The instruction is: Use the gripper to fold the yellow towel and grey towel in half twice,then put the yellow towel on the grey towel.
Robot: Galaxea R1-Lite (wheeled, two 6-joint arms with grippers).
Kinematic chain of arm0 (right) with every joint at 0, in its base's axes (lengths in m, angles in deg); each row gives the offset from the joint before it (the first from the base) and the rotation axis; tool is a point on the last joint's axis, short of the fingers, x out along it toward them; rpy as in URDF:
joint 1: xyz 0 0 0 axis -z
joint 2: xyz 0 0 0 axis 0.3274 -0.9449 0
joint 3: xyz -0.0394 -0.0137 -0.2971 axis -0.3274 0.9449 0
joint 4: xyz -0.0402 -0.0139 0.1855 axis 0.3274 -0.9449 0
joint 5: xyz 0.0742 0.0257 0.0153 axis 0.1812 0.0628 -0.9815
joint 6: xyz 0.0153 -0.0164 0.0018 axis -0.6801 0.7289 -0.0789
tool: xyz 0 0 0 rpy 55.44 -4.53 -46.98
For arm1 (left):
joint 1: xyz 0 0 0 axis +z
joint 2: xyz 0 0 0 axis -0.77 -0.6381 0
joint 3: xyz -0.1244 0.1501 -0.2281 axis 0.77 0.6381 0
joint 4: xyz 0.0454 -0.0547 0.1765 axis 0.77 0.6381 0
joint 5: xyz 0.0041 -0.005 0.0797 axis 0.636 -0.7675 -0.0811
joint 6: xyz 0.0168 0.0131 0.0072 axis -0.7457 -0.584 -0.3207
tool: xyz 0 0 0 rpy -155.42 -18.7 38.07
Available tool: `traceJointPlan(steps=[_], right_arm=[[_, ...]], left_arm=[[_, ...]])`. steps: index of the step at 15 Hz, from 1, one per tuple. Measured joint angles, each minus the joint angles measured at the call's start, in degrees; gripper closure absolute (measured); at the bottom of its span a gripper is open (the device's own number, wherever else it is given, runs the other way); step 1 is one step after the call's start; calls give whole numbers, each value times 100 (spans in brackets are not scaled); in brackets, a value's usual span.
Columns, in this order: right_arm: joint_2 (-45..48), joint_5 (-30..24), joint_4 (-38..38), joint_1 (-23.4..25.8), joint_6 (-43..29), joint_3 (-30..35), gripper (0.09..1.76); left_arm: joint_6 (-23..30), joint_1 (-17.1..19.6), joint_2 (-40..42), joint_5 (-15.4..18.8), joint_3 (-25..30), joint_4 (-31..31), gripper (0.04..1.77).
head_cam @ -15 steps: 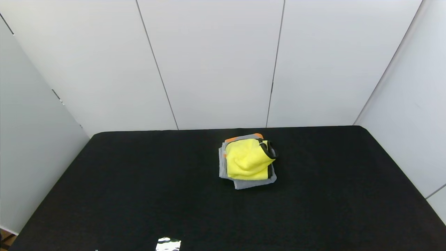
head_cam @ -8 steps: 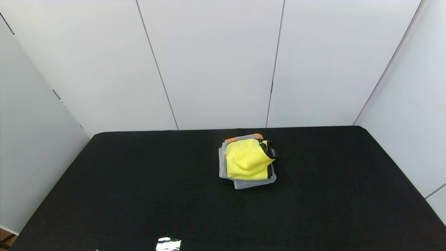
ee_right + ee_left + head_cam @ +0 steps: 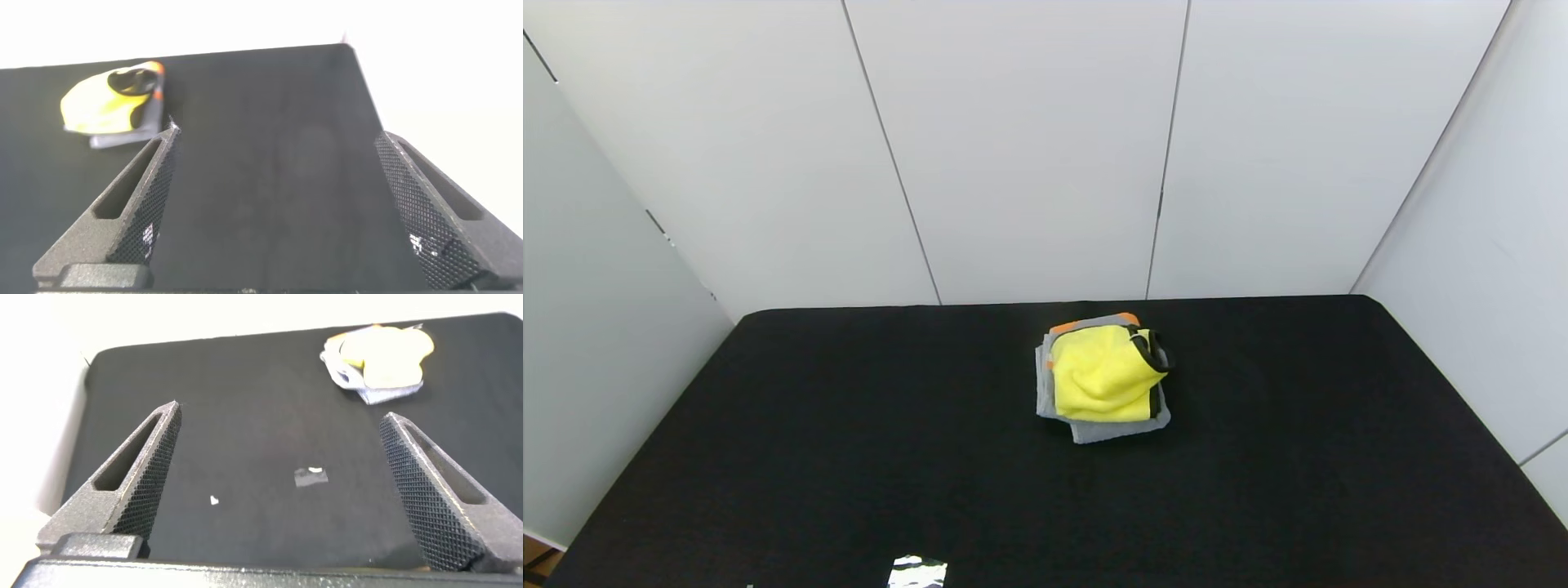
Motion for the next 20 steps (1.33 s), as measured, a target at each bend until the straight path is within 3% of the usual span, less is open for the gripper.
traceJointPlan(steps=[7, 12, 16, 20], right_arm=[[540, -22, -2, 265, 61, 549, 14], [891, -39, 0, 240, 215, 887, 14], [1566, -189, -24, 295, 501, 1375, 14], [2219, -222, -340, 329, 580, 1688, 14]], left_arm=[[-46, 566, 50, -2, -168, 30, 9], [-51, 621, 50, 0, -260, 44, 9], [-169, 1048, 37, 110, -678, 185, 9], [-202, 1178, 168, 336, -667, 296, 9]])
